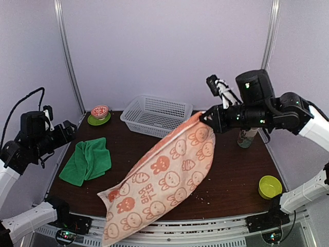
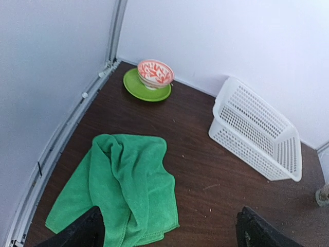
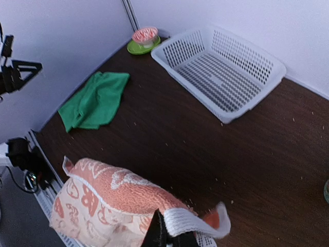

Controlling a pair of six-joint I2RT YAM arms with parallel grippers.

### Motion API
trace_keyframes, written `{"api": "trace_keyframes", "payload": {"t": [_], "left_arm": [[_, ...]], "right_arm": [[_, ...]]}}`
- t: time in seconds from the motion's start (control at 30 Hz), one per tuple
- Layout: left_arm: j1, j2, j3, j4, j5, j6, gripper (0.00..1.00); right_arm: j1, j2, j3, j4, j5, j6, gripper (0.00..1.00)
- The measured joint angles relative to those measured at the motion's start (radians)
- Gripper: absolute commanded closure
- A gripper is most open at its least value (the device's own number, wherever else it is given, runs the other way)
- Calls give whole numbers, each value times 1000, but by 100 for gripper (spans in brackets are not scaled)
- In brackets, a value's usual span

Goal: Roll the towels

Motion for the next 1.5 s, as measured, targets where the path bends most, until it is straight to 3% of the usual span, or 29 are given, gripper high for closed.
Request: {"api": "trace_keyframes", "payload": {"t": [0.23, 0.4, 0.53, 0.77, 0.9, 1.2, 1.5], "left_arm": [[-29, 66, -162, 95, 180, 29, 14], [-211, 201, -218, 129, 208, 26, 14], [-337, 338, -217, 135, 204, 12, 14], [-358, 651, -87, 110, 174, -14, 28], [-380, 828, 36, 107, 154, -25, 29], [-439, 1002, 74, 108, 159, -45, 29], [-439, 1091, 111, 124, 158, -65, 48]], "right_arm": [[-28, -170, -437, 31, 52, 46, 100], [-54, -218, -617, 88, 78, 113, 100], [-58, -218, -647, 117, 94, 138, 100], [-59, -218, -647, 161, 109, 141, 100], [-63, -219, -647, 167, 117, 140, 100], [-68, -243, -647, 176, 116, 140, 100], [-68, -252, -647, 189, 116, 141, 100]]}}
